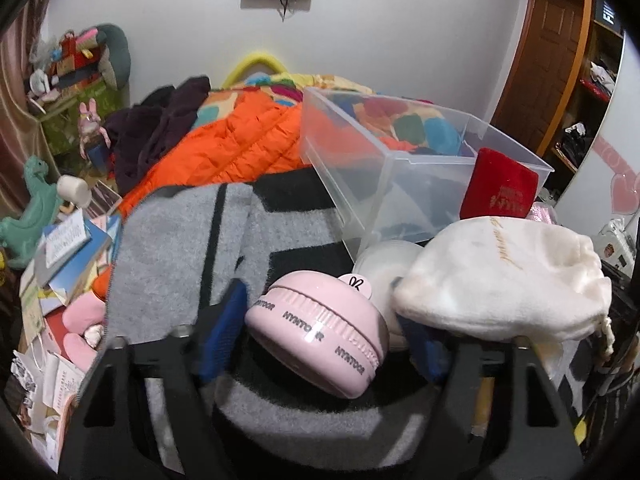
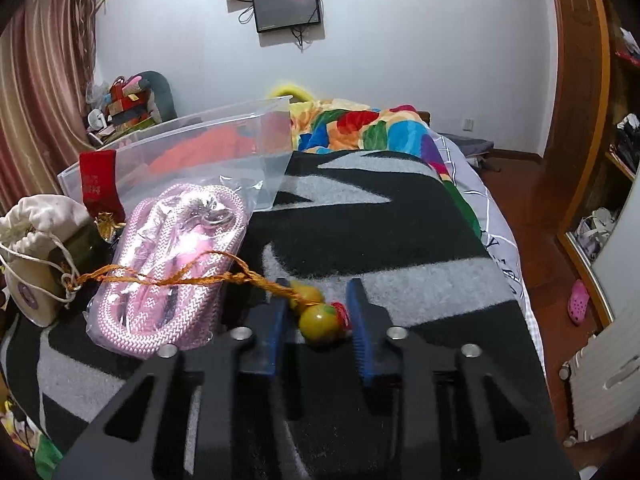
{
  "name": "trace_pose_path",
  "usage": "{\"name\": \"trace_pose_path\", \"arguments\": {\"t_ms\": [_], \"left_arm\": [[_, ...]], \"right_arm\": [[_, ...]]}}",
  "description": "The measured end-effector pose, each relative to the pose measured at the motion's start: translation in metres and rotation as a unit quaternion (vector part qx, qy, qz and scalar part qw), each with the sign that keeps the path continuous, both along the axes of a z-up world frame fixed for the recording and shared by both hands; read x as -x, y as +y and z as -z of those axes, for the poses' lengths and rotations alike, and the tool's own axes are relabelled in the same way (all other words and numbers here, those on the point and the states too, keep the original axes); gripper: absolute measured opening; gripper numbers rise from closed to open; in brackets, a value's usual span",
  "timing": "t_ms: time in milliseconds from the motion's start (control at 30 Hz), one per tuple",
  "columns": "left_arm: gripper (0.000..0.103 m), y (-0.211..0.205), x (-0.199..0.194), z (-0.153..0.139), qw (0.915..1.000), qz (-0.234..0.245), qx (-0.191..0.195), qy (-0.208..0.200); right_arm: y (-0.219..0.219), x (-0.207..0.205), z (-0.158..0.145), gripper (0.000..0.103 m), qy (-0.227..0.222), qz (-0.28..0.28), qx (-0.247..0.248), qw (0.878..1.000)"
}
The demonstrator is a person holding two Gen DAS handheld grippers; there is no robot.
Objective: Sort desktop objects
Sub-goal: 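Lift the pink container with the left tool while the right tool grasps the clear box rim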
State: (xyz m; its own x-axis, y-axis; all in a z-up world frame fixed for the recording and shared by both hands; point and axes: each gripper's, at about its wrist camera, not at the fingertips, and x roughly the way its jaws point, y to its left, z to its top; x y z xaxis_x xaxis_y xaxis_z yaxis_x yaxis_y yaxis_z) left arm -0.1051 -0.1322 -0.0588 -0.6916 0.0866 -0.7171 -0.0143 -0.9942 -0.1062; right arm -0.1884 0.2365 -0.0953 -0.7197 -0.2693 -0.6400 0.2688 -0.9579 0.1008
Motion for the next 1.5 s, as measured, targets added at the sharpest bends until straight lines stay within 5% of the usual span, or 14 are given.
{"name": "trace_pose_path", "arguments": {"t_ms": [800,1167,1500], "left_arm": [[0.063,0.002,-0.059,-0.021,0.9987,-0.03,0.025,0.033],[0.063,-0.002,-0.074,-0.061,0.9961,-0.038,0.018,0.077],[0.063,-0.002,-0.05,-0.1,0.9955,-0.016,-0.008,0.093]], "right_arm": [[0.019,-0.014,-0.034,0.018,0.039,0.005,0.071,0.997],[0.01,-0.02,-0.061,0.018,0.062,-0.013,0.071,0.996],[-0.013,-0.004,-0.101,0.018,0.092,-0.04,0.074,0.992]]}}
